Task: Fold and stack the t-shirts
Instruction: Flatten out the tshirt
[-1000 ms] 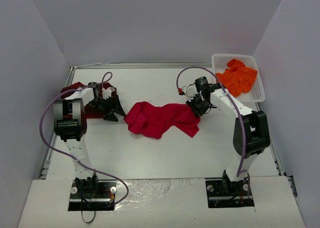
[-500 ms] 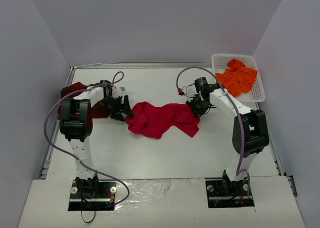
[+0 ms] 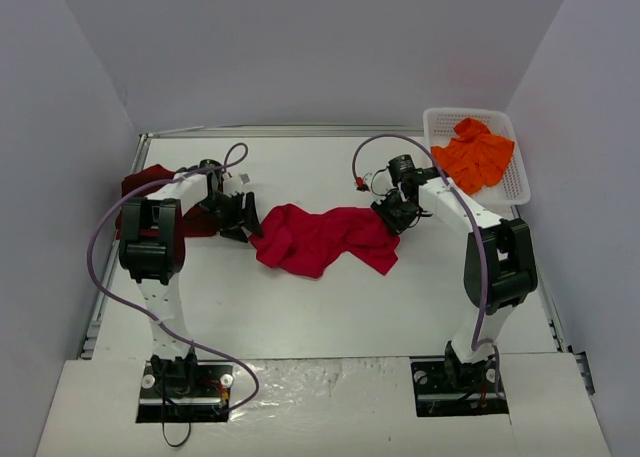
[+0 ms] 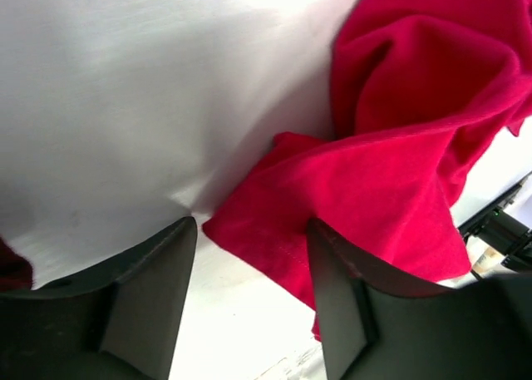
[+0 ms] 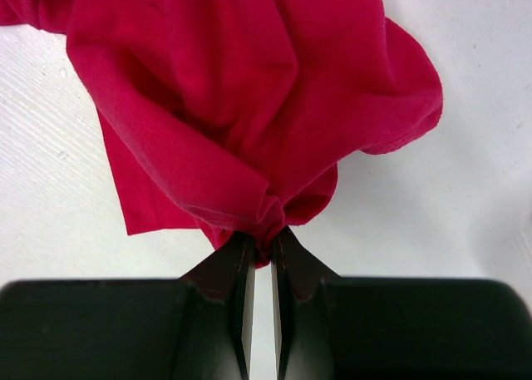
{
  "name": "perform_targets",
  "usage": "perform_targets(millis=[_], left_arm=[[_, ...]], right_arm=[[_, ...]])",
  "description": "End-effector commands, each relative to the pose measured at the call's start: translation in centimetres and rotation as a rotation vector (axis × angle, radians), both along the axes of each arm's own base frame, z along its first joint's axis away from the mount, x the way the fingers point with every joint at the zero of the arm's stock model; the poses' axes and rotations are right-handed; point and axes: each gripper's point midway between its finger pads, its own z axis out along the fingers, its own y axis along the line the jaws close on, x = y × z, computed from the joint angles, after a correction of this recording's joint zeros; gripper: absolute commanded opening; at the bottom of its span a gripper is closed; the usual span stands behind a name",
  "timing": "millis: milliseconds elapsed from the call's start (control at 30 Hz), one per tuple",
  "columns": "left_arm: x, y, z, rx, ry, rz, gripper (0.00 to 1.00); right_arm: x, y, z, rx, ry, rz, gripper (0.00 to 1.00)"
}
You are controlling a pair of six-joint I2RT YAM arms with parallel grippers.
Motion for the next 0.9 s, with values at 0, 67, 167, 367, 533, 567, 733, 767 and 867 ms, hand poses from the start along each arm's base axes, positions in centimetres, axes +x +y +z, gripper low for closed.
perform_targets(millis=[0, 67, 167, 367, 533, 567, 733, 767, 867], left_arm=[[0.5, 2.5, -0.3, 0.113, -0.049, 0.003, 0.53], [0.6, 2.5, -0.1, 0.113, -0.054, 0.003, 0.51], [0.8, 2.3, 0.0, 0.1, -0.061, 0.0, 0.45], [0.9, 1.7, -0.3, 0.079, -0.054, -0.006, 0.44], [0.8, 1.6, -0.3, 0.081, -0.055, -0.014, 0.44], [0.7, 1.6, -0.5, 0.082, -0.051, -0.014, 0.44], [0.6, 1.5, -0.9, 0.089, -0.045, -0.02, 0.45], [0.7, 1.4, -0.9, 0.09, -0.047, -0.022, 0.45], [0.9, 1.2, -0.9, 0.09, -0.053, -0.029, 0.42]], right_arm=[[-0.2, 0.5, -0.1, 0.014, 0.014, 0.001, 0.0], [-0.2, 0.5, -0.1, 0.014, 0.015, 0.003, 0.0], [-0.4, 0.5, -0.1, 0.014, 0.013, 0.003, 0.0], [-0.4, 0.5, -0.3, 0.016, 0.013, 0.002, 0.0], [-0.2, 0.5, -0.4, 0.017, 0.015, -0.003, 0.0], [-0.2, 0.5, -0.4, 0.017, 0.013, -0.003, 0.0], [-0.2, 0.5, -0.6, 0.015, 0.018, -0.005, 0.0], [-0.1, 0.5, -0.5, 0.014, 0.014, -0.005, 0.0], [-0.1, 0.6, -0.6, 0.018, 0.017, -0.004, 0.0]])
